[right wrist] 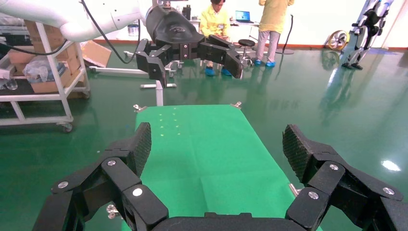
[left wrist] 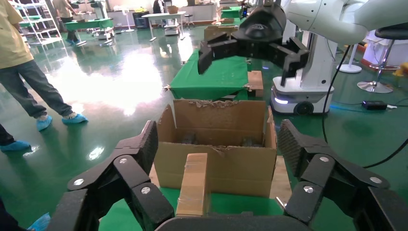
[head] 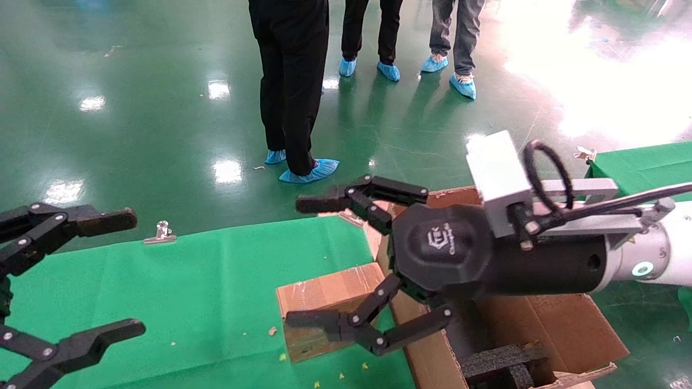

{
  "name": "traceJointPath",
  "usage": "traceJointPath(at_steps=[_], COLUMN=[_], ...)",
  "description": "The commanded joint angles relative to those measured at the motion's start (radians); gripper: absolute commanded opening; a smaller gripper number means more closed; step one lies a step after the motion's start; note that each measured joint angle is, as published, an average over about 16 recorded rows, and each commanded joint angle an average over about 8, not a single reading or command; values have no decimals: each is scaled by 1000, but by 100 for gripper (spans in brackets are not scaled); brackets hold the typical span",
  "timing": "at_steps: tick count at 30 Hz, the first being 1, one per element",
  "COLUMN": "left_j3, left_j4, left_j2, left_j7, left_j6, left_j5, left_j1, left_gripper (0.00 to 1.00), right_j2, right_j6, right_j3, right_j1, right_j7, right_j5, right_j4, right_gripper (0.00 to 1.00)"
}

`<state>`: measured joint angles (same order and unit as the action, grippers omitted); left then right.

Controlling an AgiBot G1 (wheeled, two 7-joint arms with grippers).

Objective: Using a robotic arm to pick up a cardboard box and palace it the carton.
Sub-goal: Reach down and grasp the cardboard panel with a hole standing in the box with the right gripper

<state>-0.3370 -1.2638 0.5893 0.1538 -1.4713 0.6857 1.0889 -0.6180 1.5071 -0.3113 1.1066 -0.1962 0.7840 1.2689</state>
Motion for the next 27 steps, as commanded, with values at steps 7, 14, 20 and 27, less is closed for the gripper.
traceJointPath(at_steps=[7, 14, 20, 27], left_j3=[0, 0, 0, 0], left_j4=[0, 0, 0, 0], left_j2=[0, 0, 0, 0], left_j7=[0, 0, 0, 0], left_j6=[0, 0, 0, 0], left_j5=[0, 0, 0, 0], left_j1=[0, 0, 0, 0], left_gripper=[0, 0, 0, 0], right_j2=[-33, -99, -168, -274], right_j6=[43, 74, 80, 80], right_j3=[-84, -211, -342, -507], right_j1=[104, 243, 364, 505], right_j7=[-19, -7, 33, 109], right_j5=[152, 332, 456, 572], right_j4=[-51, -138, -239, -387], right_gripper=[100, 100, 100, 100])
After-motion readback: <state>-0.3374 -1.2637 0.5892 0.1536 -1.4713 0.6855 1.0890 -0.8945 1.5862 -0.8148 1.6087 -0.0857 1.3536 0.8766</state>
